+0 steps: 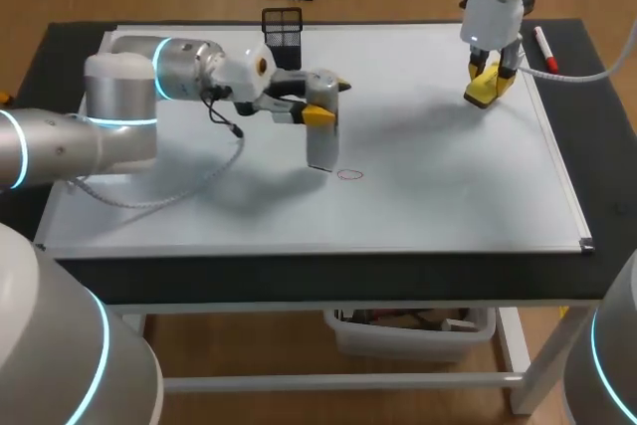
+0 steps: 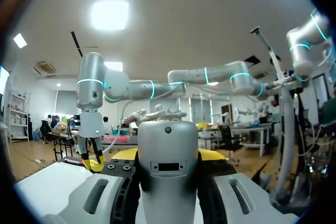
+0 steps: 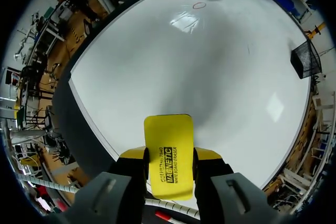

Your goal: Pick up the inspection probe, press it on each red-marked spot on the whiteboard one by one, put down the probe, pick up the eraser, and wipe off all the red marks.

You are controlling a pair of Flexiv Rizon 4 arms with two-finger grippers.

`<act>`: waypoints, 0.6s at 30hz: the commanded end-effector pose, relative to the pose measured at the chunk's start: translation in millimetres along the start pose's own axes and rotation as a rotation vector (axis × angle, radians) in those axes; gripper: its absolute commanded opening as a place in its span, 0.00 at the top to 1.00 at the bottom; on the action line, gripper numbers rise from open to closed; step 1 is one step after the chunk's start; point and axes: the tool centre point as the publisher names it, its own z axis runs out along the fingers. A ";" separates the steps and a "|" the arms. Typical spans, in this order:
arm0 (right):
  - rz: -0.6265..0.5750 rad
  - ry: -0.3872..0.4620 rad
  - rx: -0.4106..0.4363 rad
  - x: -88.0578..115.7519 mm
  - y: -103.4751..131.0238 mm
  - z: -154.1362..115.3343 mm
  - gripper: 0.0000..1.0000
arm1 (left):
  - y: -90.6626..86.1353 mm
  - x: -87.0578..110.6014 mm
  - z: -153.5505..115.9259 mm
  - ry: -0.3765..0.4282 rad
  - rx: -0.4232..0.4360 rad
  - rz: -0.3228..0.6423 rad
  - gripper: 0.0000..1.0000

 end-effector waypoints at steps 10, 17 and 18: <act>-0.001 0.003 0.002 0.2 -0.7 -1.4 1.00 | 14.8 -6.8 24.7 0.031 0.007 -0.010 1.00; -0.001 0.003 0.002 0.2 -0.7 -1.4 1.00 | 19.3 -11.2 29.8 0.036 0.000 -0.016 1.00; -0.001 0.003 0.002 0.2 -0.7 -1.4 1.00 | 20.2 -11.4 30.2 0.037 -0.001 -0.018 1.00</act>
